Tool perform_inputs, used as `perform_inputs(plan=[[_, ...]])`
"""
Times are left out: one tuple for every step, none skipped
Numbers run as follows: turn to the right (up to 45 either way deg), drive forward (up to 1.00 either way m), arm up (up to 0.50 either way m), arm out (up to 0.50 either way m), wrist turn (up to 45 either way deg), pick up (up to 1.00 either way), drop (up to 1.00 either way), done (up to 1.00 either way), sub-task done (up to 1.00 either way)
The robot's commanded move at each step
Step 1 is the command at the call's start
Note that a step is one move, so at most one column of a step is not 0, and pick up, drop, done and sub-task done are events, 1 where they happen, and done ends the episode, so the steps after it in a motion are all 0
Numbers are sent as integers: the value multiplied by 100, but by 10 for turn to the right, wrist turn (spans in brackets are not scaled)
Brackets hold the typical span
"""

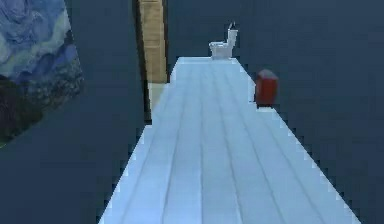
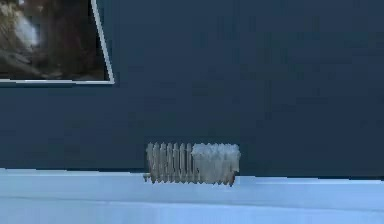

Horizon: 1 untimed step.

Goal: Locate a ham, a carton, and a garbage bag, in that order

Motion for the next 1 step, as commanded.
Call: perform_inputs(plan=[[0,100,0,0,0,0,0,0,0]])
